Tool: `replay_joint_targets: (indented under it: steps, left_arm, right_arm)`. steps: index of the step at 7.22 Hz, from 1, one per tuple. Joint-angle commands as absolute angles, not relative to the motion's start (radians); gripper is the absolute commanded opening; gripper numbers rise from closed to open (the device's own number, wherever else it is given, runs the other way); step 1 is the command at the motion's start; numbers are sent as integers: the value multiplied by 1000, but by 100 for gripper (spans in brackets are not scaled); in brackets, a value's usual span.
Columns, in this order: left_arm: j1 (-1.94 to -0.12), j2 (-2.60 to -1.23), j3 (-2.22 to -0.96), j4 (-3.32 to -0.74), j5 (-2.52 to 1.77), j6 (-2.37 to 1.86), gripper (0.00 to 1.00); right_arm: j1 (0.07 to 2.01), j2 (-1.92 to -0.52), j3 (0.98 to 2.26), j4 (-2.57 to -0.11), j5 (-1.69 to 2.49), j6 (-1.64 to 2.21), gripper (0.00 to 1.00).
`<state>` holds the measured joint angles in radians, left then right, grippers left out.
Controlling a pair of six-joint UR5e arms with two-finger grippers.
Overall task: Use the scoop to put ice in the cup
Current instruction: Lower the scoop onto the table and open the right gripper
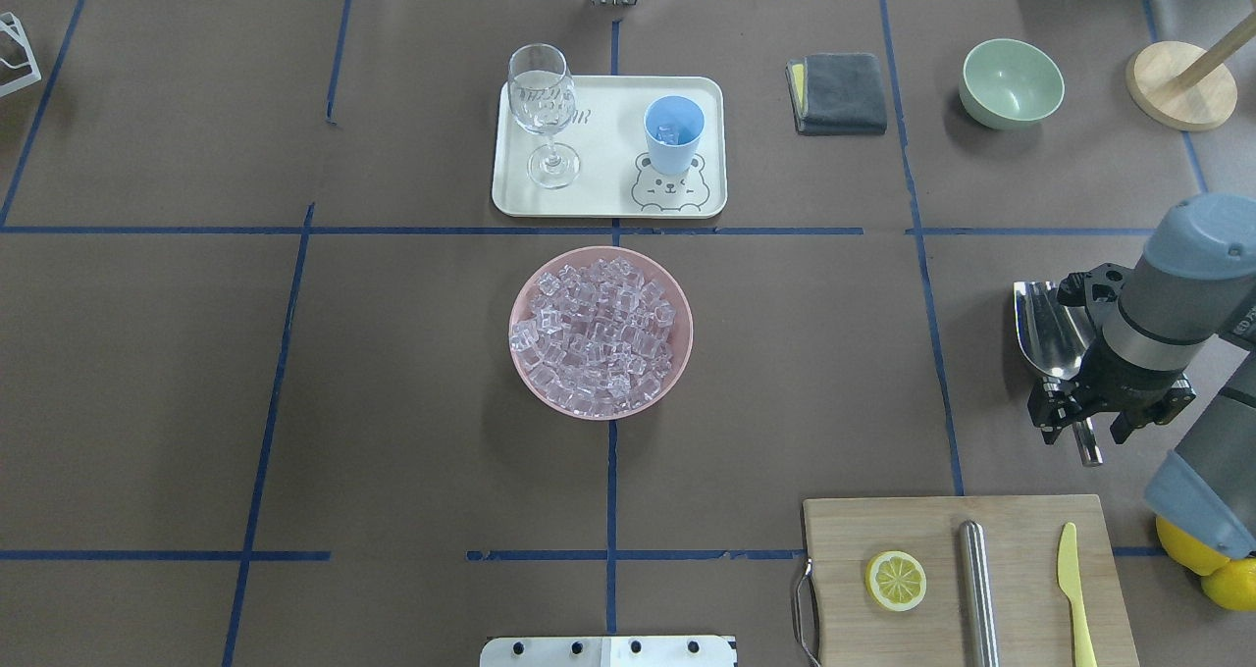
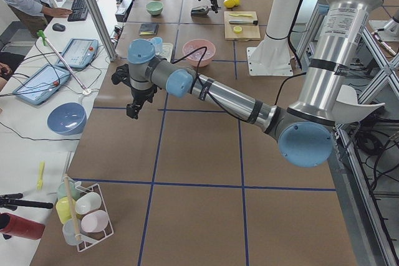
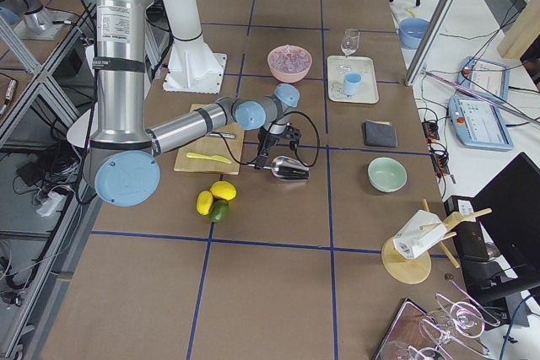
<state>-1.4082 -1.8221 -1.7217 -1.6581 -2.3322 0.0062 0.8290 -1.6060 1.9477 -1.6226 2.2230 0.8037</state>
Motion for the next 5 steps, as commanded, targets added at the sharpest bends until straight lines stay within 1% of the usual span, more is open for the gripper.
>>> replay_joint_targets:
  steps: [1,2,3,4,5]
  left_arm:
    - [-1408,-1821,-1709,-1643,-2327,6,100]
    - [-1407,-1822,-1712,-1587,-2324,17,100]
    - [-1408,-1818,-1703,-1580,-2324,20,100]
    - [-1413,-1813,-1694,-1580,-2324,37,100]
    - [-1416,-1801,-1665,-1578,-2324,108,100]
  right_arm:
    - [998,-1592,1999,-1509,2221,792,100]
    - [1090,-1594,1988,-1447,2221,770,100]
    - [1161,-1598,1982,-1448,2221,670,100]
    - [1230,-1606,1948,-1456,2227,482,100]
    - [1286,-1611,1889,-1453,2233,327,100]
